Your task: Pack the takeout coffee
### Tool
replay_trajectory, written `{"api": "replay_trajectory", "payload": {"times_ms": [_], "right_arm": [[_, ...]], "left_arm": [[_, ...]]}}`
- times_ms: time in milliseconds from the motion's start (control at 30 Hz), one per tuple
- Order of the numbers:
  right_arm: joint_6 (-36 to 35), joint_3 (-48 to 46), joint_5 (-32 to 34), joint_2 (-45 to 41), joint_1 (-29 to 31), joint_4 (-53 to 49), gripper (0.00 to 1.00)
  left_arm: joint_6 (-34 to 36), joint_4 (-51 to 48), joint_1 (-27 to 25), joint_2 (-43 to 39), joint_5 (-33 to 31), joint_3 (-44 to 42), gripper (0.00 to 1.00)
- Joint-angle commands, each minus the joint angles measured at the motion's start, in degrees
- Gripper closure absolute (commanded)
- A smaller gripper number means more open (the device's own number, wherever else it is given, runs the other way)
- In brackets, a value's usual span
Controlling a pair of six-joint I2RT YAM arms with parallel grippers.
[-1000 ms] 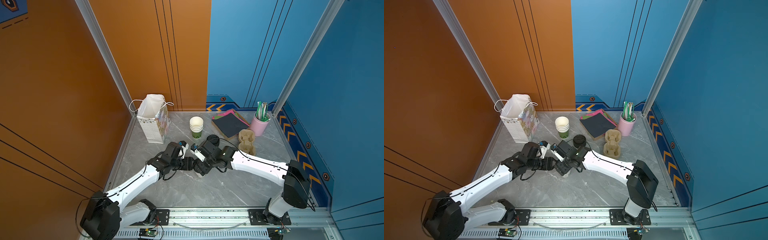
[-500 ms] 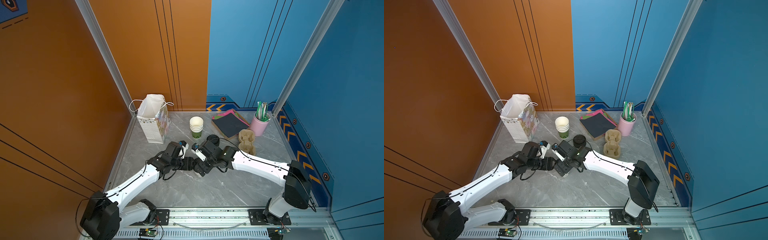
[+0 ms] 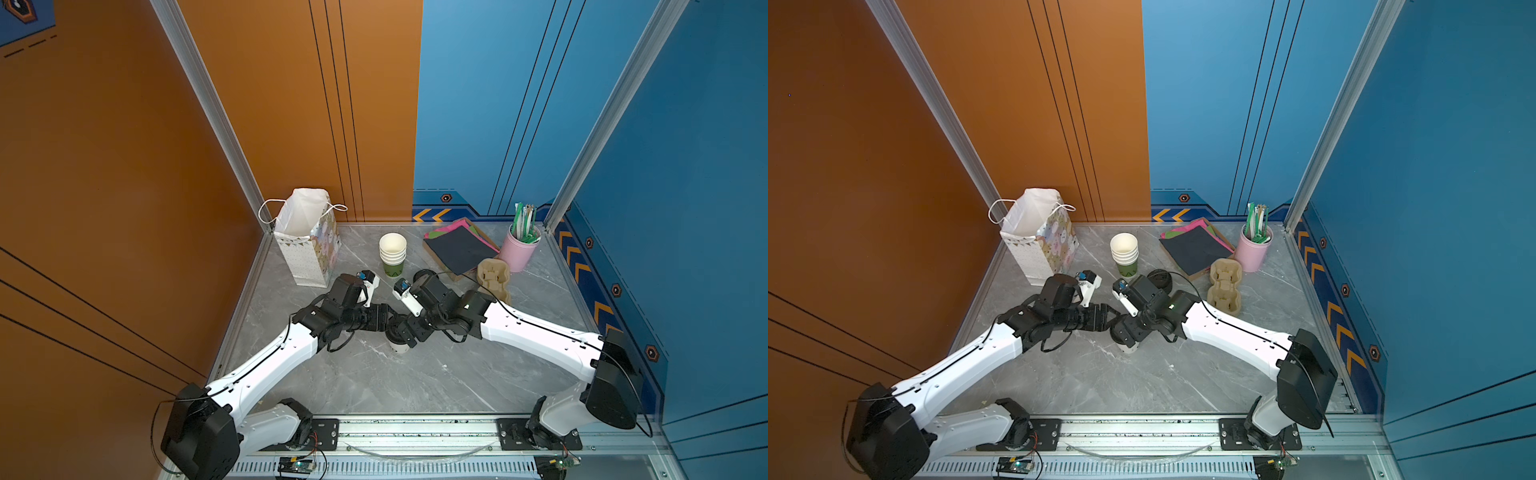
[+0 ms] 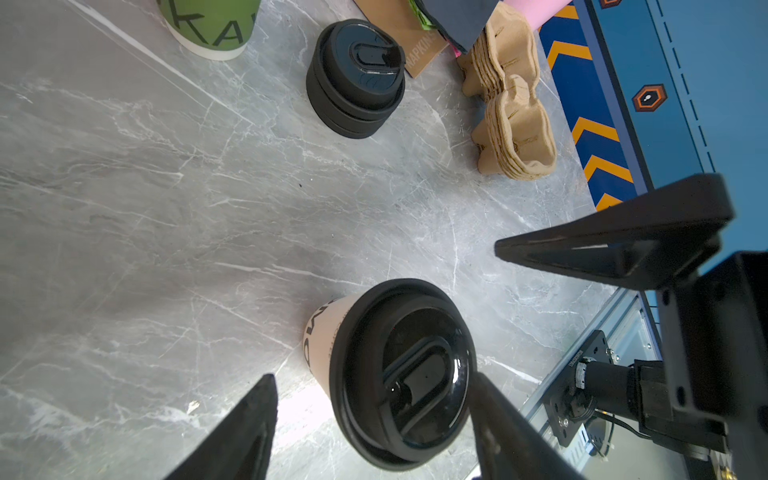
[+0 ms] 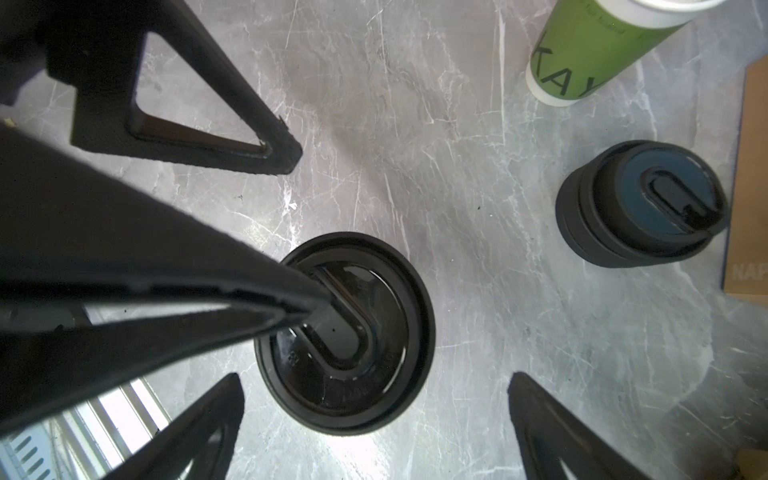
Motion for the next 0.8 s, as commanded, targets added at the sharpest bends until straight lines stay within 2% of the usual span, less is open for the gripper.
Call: {"api": "replay_trajectory", "payload": {"times_ms": [0,333,500,767], "right_arm": [[4.44,-2.19,-2.14,-3.44,-2.31,2.94,0.00],[11.93,-1.83,-0.46,-0.79,-4.33,2.51,0.00],[11.27,-1.22,2.15,1.92,-4.37,0.58,0.00],[9.65,-1.31,2.64,5.29,-4.28,-0.60,0.00]], "left_arm": [[-1.05,-0.95,1.69,-2.70,1.03,-0.12,0.27],[-5.87,1.02,5.59,-4.43,7.74,-6.49,0.38],[-5.64,1.84,5.97,-2.01,8.70,-7.25,0.41],[-4.89,3.47,6.01,1.08,9.01,-7.65,0.44]]}}
